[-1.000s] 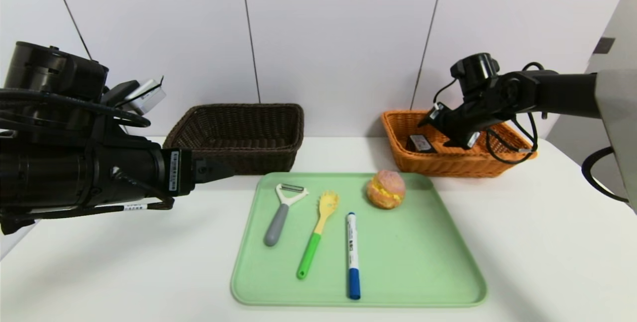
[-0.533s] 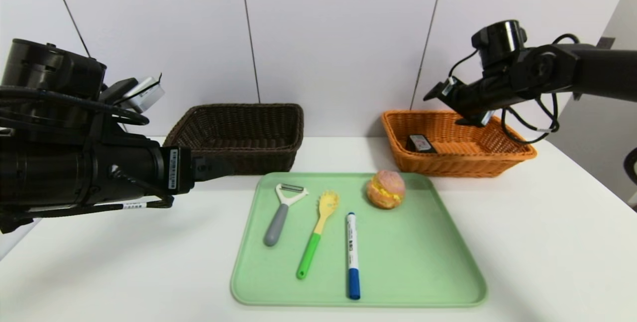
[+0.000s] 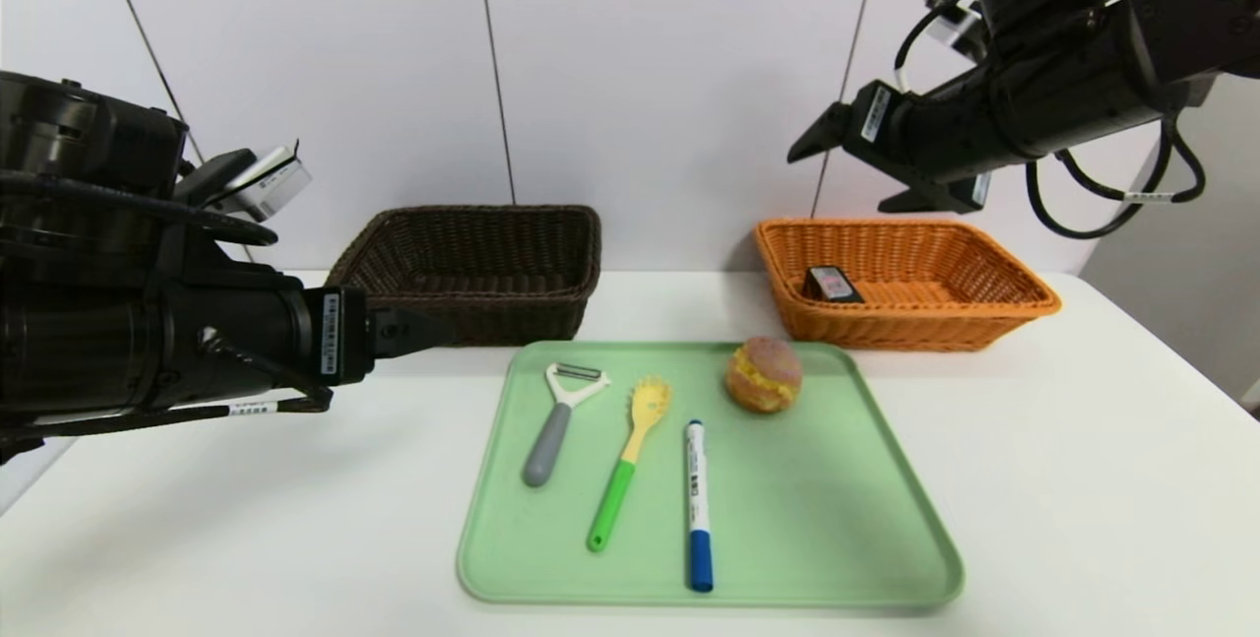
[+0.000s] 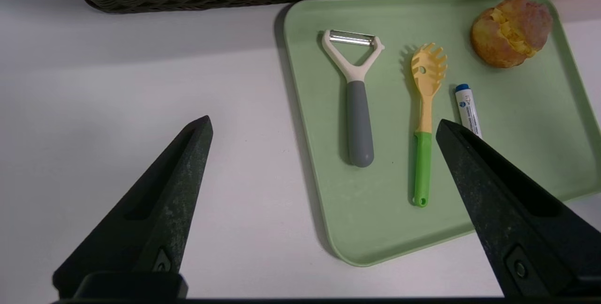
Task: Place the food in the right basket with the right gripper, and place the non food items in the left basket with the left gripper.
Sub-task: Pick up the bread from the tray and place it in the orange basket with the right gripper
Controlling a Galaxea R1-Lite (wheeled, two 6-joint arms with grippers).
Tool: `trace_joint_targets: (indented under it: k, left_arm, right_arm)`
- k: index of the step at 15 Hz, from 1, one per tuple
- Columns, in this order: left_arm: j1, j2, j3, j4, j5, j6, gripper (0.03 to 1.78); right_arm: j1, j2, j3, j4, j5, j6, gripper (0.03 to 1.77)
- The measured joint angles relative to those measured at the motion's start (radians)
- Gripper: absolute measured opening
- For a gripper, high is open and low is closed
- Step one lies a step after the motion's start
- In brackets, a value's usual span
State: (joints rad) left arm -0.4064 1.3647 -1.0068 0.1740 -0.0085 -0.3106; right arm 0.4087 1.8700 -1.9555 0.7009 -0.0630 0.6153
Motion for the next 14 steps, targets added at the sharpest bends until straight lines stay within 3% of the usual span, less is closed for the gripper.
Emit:
trace_joint_targets:
  k: [2,6,8,14]
  left_arm:
    - [-0.001,-0.003,0.0,0.0,0.0,-0.001,1.69]
    - [-0.001,-0.006,0.001,0.0,0.001,-0.001,1.69]
    - [-0.001,-0.009,0.005,0.001,0.001,-0.003,1.69]
    - [-0.001,-0.019,0.014,0.0,0.0,-0.003,1.69]
  right_arm:
    - [0.077,-0.012,0.0,0.156,-0.067,0.035,1.67]
    - [0.14,0.023,0.0,0.368,-0.079,0.141,1.68]
    - [0.152,0.063,0.0,0.382,-0.071,0.199,1.69]
    - [0.184,0.195,0.0,0.323,-0.081,0.272,1.69]
